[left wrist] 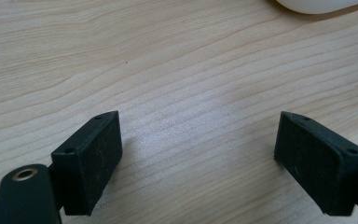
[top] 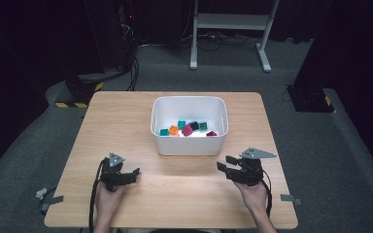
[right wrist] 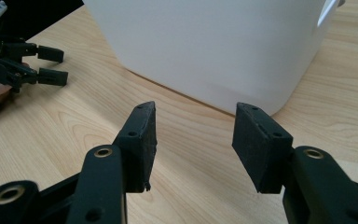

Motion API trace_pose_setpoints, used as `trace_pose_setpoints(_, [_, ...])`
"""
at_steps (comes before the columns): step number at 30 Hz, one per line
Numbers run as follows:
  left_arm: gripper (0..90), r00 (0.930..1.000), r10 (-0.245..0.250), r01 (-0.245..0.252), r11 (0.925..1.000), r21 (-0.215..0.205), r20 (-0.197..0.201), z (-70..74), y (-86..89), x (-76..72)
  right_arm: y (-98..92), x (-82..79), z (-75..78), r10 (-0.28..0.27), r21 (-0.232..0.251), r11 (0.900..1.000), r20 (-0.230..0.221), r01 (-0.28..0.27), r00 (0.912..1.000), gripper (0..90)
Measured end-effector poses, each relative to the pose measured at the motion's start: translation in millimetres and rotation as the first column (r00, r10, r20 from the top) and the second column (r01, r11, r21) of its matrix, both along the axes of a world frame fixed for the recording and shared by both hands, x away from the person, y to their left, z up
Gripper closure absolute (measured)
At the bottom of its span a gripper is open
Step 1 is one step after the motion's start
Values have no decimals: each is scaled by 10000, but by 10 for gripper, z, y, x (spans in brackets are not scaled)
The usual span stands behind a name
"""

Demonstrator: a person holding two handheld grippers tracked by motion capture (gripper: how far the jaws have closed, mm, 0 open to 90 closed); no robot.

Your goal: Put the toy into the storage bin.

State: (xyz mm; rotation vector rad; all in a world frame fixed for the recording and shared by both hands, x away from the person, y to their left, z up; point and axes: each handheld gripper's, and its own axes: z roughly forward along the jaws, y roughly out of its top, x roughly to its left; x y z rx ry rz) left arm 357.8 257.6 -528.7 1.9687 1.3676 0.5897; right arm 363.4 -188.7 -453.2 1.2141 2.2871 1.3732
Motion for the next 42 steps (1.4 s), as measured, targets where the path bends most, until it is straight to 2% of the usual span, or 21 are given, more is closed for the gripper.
trace_pose_setpoints(7, [151,10000,-1,1,10000,0,0,0,0,0,55,-24,-113,58,-254,9997,32,-57,10000,491])
trace_pose_setpoints(9, [151,10000,-9,9,10000,10,-1,0,1,0,101,-36,-196,43,-639,9979,22,-41,10000,490])
trace_pose_setpoints(11, [151,10000,-2,2,10000,1,-2,0,0,0,115,-39,-224,34,-756,9971,-17,-35,10000,490])
trace_pose_setpoints(12, [151,10000,-4,4,10000,-7,1,0,0,0,141,-45,-275,13,-1103,9939,25,-10,10000,491])
trace_pose_setpoints(17, [151,10000,-15,15,10000,8,0,0,2,1,168,-43,-371,-28,-1367,9906,-64,19,10000,490])
trace_pose_setpoints(19, [151,10000,-6,6,10000,-1,0,0,1,0,199,-51,-419,-66,-1838,9829,93,82,9999,491])
trace_pose_setpoints(20, [151,10000,-3,3,10000,1,-2,0,1,0,233,-54,-472,-102,-2159,9764,-17,96,9999,490])
trace_pose_setpoints(32, [151,10000,4,-4,10000,-13,-5,0,-1,-1,319,-46,-659,-141,-2695,9629,-29,128,9999,486])
trace_pose_setpoints(35, [151,10000,-3,3,10000,-16,1,-1,-1,-1,348,-74,-684,-211,-2883,9572,141,243,9997,467])
trace_pose_setpoints(36, [151,10000,-12,12,10000,-12,1,-1,0,-2,340,-77,-708,-147,-2790,9600,327,232,9994,417])
trace_pose_setpoints(37, [151,10000,-12,12,10000,-12,1,-1,0,-2,340,-77,-708,-147,-2790,9600,327,232,9994,417])
trace_pose_setpoints(38, [151,10000,-14,14,10000,-9,-1,-1,0,-3,335,-76,-710,-302,-2820,9587,265,365,9992,351])
trace_pose_setpoints(42, [151,10000,-15,15,10000,-12,-4,-1,0,-3,337,-79,-712,-301,-2843,9581,232,355,9993,321])
